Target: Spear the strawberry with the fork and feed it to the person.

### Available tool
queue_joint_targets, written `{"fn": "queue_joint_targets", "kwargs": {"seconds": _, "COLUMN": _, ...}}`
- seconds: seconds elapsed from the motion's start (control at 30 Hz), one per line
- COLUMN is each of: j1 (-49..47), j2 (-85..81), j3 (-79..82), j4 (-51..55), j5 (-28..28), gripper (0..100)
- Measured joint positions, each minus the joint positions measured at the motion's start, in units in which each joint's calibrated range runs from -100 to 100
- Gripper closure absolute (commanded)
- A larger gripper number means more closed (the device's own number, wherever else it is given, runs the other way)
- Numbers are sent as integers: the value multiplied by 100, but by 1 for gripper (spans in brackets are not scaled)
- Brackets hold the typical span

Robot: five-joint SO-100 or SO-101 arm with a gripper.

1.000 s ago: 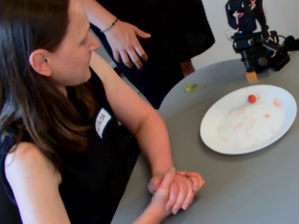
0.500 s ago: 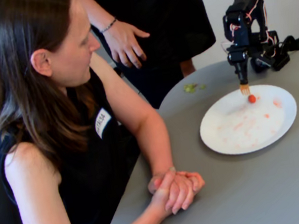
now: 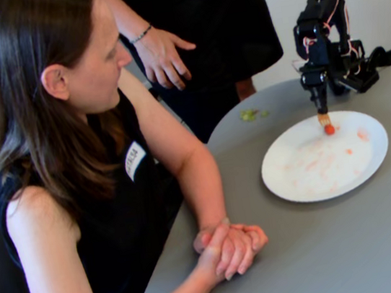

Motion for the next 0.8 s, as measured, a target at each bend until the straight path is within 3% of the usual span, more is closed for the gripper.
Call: {"fn": "queue_joint_targets", "kwargs": {"seconds": 0.8, "j1": 59, "j2": -101, "j3": 1150, "j4": -858, "j5": 21, "gripper": 99}}
